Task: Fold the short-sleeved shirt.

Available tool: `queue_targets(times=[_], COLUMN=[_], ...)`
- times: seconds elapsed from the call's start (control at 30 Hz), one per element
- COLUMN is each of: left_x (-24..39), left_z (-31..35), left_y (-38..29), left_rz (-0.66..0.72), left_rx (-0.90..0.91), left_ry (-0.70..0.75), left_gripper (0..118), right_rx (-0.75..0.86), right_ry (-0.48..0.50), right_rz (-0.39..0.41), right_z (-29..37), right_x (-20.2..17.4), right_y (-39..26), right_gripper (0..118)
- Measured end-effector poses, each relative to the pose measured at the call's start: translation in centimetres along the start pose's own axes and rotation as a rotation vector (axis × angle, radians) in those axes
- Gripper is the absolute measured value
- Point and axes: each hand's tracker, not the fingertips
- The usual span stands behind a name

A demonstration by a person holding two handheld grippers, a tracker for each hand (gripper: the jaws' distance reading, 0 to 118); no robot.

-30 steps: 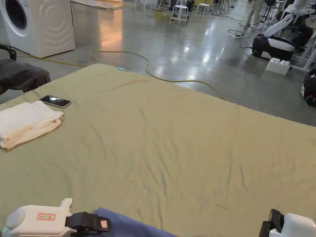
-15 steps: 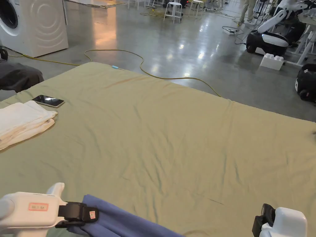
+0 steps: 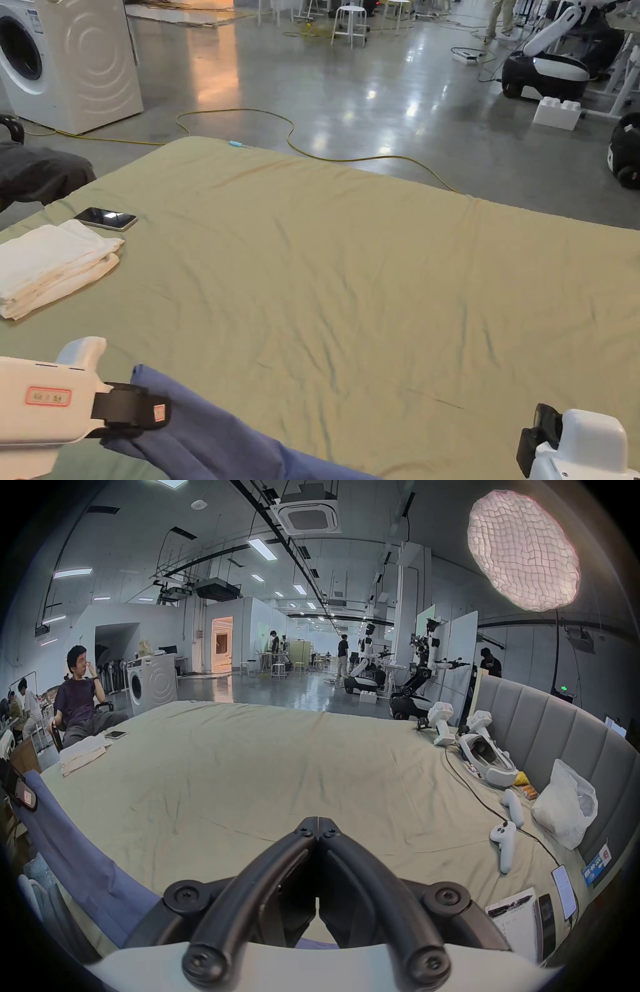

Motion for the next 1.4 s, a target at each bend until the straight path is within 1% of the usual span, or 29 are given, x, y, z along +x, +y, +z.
queue_targets(times=[0.23,0.3,0.4,0.53,0.7,0.8,0.87,0.93,0.97,1.0,1.17,1.3,1.37,1.4], left_x=[7.0,9.0,11.5,14.4,15.2,15.1,15.1,14.8,14.7,14.6,14.1,13.6,14.0,14.2], left_z=[-3.9,-5.8,-9.6,-15.0,-20.9,-22.6,-22.8,-22.8,-22.4,-22.0,-19.0,-16.6,-15.7,-15.4], left_y=[-1.7,-2.3,-3.3,-5.4,-7.4,-8.2,-8.5,-8.3,-8.1,-7.9,-6.6,-5.5,-5.4,-5.5], left_rz=[-0.061,-0.095,-0.12,-0.159,-0.203,-0.214,-0.202,-0.195,-0.179,-0.155,-0.137,-0.084,-0.092,-0.096], left_rx=[-0.081,-0.107,-0.151,-0.216,-0.331,-0.352,-0.355,-0.366,-0.374,-0.381,-0.34,-0.273,-0.255,-0.245], left_ry=[-0.103,-0.105,-0.08,-0.006,0.069,0.112,0.115,0.109,0.071,0.032,-0.012,-0.069,-0.071,-0.068], left_gripper=[10,10,10,10,10,10,11,37,46,50,50,44,43,39], right_rx=[-0.004,-0.009,-0.017,-0.028,-0.045,-0.052,-0.06,-0.066,-0.069,-0.071,-0.08,-0.085,-0.089,-0.093], right_ry=[0.004,-0.001,-0.009,-0.025,-0.048,-0.068,-0.075,-0.083,-0.085,-0.086,-0.09,-0.085,-0.084,-0.084], right_rz=[-0.003,-0.007,-0.018,-0.027,-0.03,-0.033,-0.039,-0.043,-0.045,-0.046,-0.052,-0.052,-0.051,-0.051], right_z=[0.3,0.4,0.6,1.1,1.6,1.8,1.8,1.8,1.8,1.8,1.8,1.9,1.9,1.9], right_x=[0.4,0.7,1.2,2.1,3.3,4.0,4.4,4.7,4.8,4.9,5.0,4.9,4.8,4.8], right_y=[-0.5,-0.7,-0.9,-1.4,-1.9,-2.1,-2.3,-2.4,-2.5,-2.6,-2.7,-2.9,-3.1,-3.1], right_gripper=[0,0,0,0,0,0,0,0,0,0,0,0,0,0])
